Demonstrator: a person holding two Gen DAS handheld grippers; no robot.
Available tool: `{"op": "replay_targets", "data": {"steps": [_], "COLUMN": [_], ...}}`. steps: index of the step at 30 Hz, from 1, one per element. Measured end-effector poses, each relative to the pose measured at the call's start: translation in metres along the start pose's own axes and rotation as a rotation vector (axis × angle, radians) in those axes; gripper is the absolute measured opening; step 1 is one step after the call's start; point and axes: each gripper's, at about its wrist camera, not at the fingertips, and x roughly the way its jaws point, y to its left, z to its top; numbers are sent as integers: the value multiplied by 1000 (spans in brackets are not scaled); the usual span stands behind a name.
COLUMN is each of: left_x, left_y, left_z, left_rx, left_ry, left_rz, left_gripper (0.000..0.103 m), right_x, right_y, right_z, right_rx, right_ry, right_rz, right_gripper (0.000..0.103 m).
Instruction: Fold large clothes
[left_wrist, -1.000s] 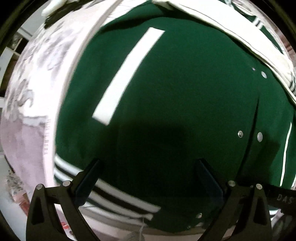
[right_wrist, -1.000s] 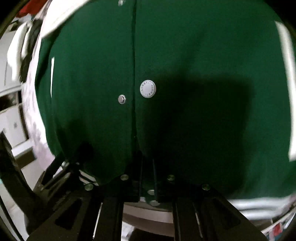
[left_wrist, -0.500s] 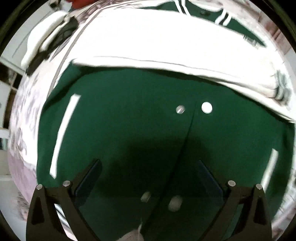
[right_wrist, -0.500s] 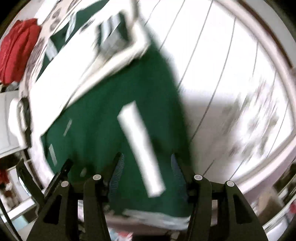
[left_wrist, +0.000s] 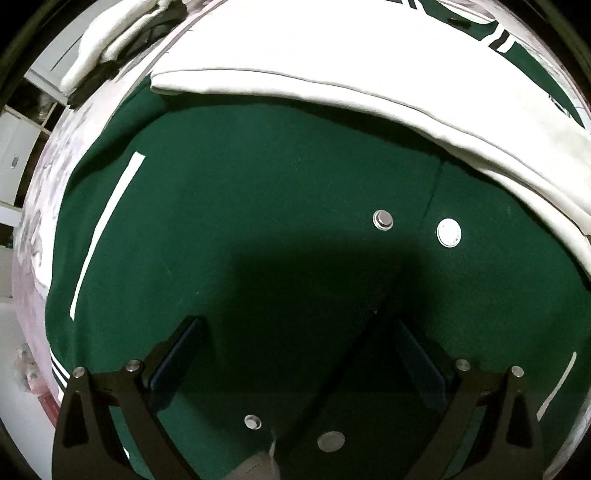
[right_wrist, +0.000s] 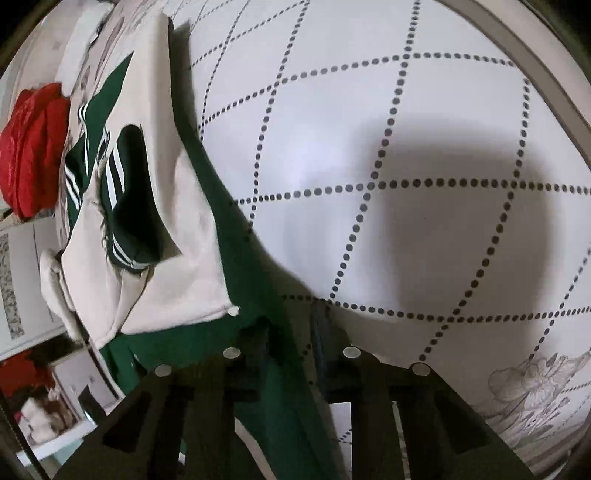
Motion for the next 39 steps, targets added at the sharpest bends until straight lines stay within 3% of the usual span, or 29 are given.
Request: {"op": "replay_targets", "data": {"steps": [2, 4, 7, 8, 9, 10, 14, 16, 19, 22, 24, 31, 33, 35, 39], "left_x": [4, -1, -33, -44, -58, -69, -87, -81, -54, -31, -31, -39, -39, -38, -39], "left_y": [1, 5, 31, 43, 61, 77, 141, 166, 192, 206, 207, 198, 202, 208, 216], "left_z": [6, 5, -8, -16, -28, -38, -98, -125, -144, -145, -155, -181, -184, -189, -195], "left_rx": [-14, -39, -125, -152, -191, -221, -360, -394, -423, -423, -411, -453, -459, -471, -488], "left_ry": [0, 12, -12, -23, -37, -44, 1, 31, 109, 121, 109, 99, 96, 98, 97], "left_rz": [-1, -1, 14, 29, 53, 72, 201, 257, 246, 235, 234, 185, 184, 181, 199], "left_gripper": [103, 103, 103, 103, 103, 103, 103, 103, 103, 103, 103, 103, 103, 103, 103], "right_x": [1, 0, 1, -3, -8, -15, -17, 11, 57, 113, 150, 178, 176, 167, 142], "right_y": [19, 35, 32, 38, 44, 51, 90, 120, 145, 187, 226, 245, 251, 256, 253], "right_z": [1, 2, 2, 0, -7, -17, -73, -120, -180, -244, -269, -269, -275, -281, -289], "right_rx": [-38, -164, -148, -161, -193, -212, -269, -294, -319, -343, -358, -414, -444, -482, -440], "right_ry": [31, 26, 70, 78, 77, 67, 123, 220, 339, 425, 435, 337, 316, 299, 300], "right_rz": [-57, -135, -162, -198, -255, -255, -164, -92, -50, -17, 13, -42, -70, -103, 27], "right_gripper": [26, 26, 27, 38, 43, 43, 57, 58, 58, 57, 57, 57, 45, 40, 40]}}
